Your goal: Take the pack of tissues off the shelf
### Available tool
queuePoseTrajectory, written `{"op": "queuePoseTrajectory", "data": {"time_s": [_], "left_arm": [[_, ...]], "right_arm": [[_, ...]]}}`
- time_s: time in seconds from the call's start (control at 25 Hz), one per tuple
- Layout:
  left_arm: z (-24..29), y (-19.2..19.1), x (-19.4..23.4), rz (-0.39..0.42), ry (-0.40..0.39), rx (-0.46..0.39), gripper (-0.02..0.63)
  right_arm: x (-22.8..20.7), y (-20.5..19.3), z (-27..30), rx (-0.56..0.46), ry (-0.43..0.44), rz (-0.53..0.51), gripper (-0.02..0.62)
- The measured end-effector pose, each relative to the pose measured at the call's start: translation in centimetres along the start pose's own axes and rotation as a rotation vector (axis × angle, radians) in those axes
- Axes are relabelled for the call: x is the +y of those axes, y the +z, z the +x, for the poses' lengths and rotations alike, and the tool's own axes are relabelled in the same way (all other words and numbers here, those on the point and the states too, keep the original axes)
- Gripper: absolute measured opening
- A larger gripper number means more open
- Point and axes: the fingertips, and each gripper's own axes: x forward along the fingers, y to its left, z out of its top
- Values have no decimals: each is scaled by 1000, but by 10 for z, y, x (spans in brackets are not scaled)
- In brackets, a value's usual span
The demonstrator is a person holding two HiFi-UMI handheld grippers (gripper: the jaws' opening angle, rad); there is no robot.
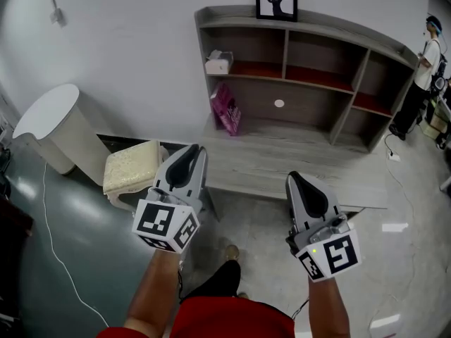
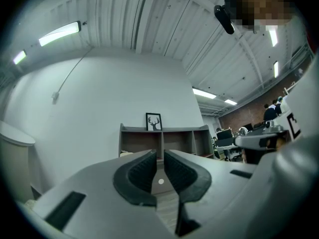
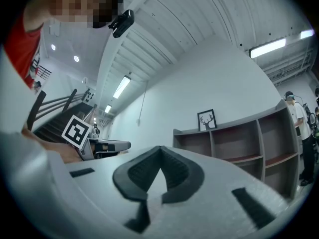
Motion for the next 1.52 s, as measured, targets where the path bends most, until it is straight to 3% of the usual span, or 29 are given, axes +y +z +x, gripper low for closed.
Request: {"op": "queuePoseTrajectory", "data": {"time_s": [0.08,0.16,0.28,0.76,1.08,1.52], "left_arm": [[16,-7,8,-8,4,2,32],[35,-12,18,-17,3,1,100],[66,-17,37,-30,9,5,146],[222,-63,144,-55,32,34,321],[310,-100,190,-47,40,136,370],[373,-142,203,-61,128,234,405]], "right_arm": [[-7,-4,14,1,6,-6,5],[-14,-9,31,4,14,-15,5],[-26,-19,61,13,21,-34,5],[-85,-59,218,38,30,-69,5],[-117,-83,280,78,13,-85,5],[-167,-102,305,96,21,-70,5]]}}
